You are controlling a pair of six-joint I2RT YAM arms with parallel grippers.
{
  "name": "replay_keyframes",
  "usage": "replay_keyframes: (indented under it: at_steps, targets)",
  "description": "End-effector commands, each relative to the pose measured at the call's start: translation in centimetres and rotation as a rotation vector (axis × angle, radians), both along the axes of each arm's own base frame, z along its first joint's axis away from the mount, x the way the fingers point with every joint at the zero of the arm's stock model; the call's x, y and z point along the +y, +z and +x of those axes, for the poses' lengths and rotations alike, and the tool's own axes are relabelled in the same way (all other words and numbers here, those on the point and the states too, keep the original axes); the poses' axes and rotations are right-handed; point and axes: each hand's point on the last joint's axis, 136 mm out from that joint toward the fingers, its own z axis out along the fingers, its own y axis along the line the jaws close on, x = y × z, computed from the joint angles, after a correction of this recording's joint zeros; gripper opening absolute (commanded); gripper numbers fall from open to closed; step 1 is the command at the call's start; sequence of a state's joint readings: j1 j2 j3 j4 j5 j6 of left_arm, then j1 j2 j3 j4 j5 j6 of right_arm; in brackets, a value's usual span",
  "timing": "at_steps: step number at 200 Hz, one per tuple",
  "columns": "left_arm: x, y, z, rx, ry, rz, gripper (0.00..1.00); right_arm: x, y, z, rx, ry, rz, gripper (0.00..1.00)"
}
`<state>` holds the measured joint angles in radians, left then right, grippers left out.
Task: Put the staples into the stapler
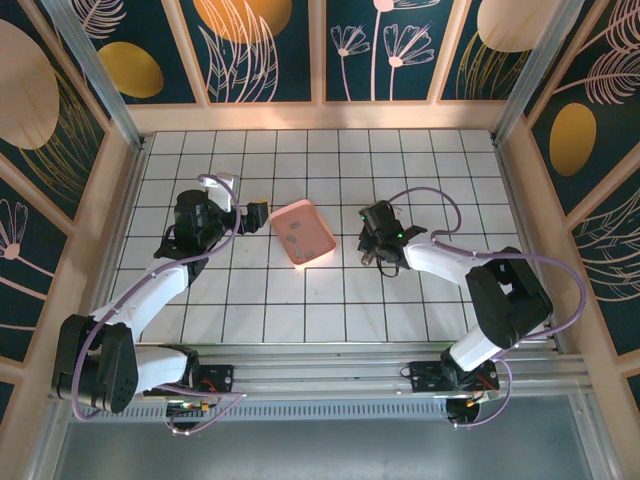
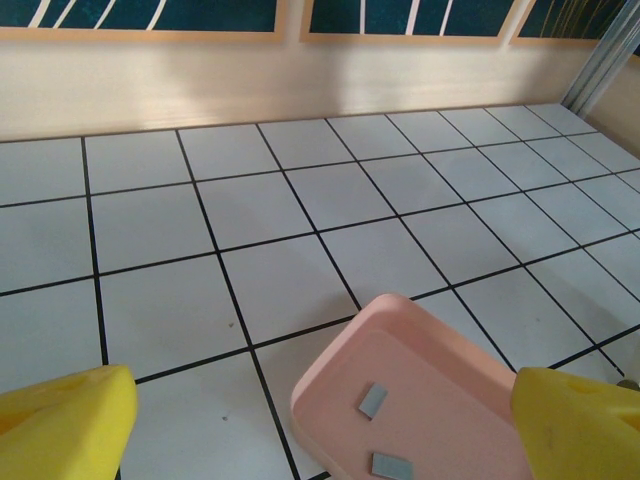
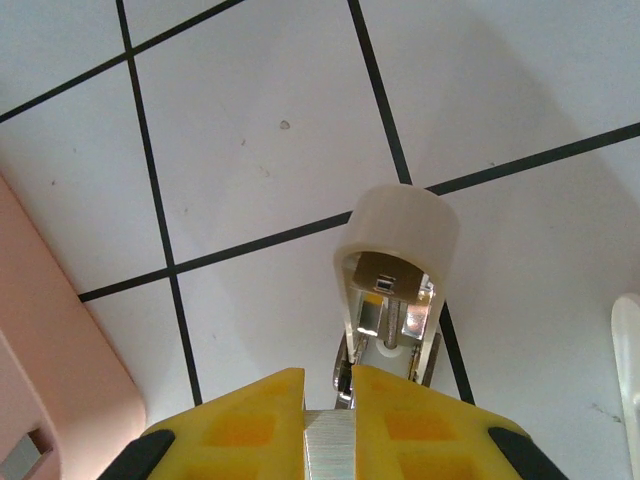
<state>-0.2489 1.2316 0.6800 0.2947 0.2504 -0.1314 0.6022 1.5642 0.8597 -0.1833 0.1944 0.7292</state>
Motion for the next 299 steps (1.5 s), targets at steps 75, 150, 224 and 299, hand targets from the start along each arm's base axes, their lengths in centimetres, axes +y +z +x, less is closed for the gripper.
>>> replay_keyframes:
  at_steps: [75, 150, 224, 299]
  targets:
    - [-0.1, 0.5, 0.1, -0.025, -0.005, 0.009, 0.96, -0.6, -1.2, -0.6, 0.02, -0.007, -0.047, 0.16]
    - [-0.1, 0.4, 0.2, -0.023, -0.004, 0.009, 0.96, -0.8, -2.2, -1.0, 0.043, -0.01, -0.058, 0.16]
    - [-0.1, 0.4, 0.2, -0.023, -0.003, 0.01, 0.96, -1.0, -2.6, -1.4, 0.054, -0.013, -0.069, 0.16]
    - [-0.1, 0.4, 0.2, -0.023, -0.005, 0.007, 0.96, -1.0, -2.8, -1.7, 0.062, -0.004, -0.084, 0.16]
